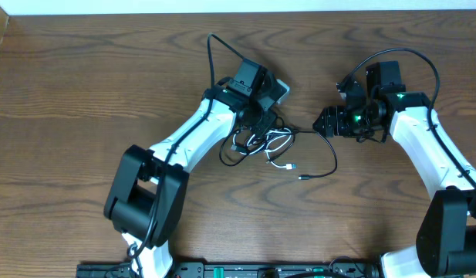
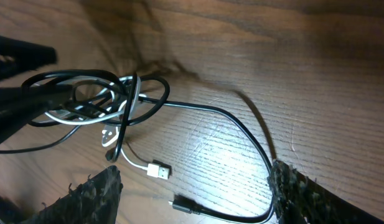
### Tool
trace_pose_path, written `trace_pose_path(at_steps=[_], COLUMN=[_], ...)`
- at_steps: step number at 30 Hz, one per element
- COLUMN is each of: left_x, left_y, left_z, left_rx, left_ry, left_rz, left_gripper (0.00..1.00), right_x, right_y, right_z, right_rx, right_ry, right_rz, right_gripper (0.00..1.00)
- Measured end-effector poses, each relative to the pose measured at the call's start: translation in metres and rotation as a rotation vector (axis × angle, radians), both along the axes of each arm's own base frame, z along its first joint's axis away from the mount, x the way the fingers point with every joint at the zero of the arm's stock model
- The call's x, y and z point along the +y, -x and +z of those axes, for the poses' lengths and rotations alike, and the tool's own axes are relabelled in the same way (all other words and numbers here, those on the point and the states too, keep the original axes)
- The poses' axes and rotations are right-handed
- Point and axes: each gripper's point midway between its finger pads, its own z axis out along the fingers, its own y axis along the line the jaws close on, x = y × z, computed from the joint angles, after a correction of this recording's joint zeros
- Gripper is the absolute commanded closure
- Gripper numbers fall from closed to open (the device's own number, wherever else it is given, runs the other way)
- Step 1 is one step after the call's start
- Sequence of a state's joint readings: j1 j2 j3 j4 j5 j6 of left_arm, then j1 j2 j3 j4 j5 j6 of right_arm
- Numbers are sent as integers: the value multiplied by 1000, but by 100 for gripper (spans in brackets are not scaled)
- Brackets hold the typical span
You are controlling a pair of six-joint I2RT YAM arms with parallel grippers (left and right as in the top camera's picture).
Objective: Untangle cables
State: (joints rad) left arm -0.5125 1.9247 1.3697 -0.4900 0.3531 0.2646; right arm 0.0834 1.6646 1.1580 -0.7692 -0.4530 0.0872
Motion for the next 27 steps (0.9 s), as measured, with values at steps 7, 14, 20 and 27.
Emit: trace_pose_path(at_steps=[7,14,20,27], left_x=[8,14,19,22], left_y=[-3,-28,-15,-7], left_z=[-8,70,179,186], left_rx=[4,-79,-214,-191], left_ry=[-40,116,289,299], left_rz=[35,229,279,297], left_gripper=[92,93,93,93], right_x=[3,28,60,74], right_y=[-1,-19,-31,-39], right_z=[2,23,58,84], right_rx=[-6,-113,-233,-281], right_ry=[-17,-168,-369,-499], right_rz=[5,62,159,170], right_gripper=[31,39,45,46])
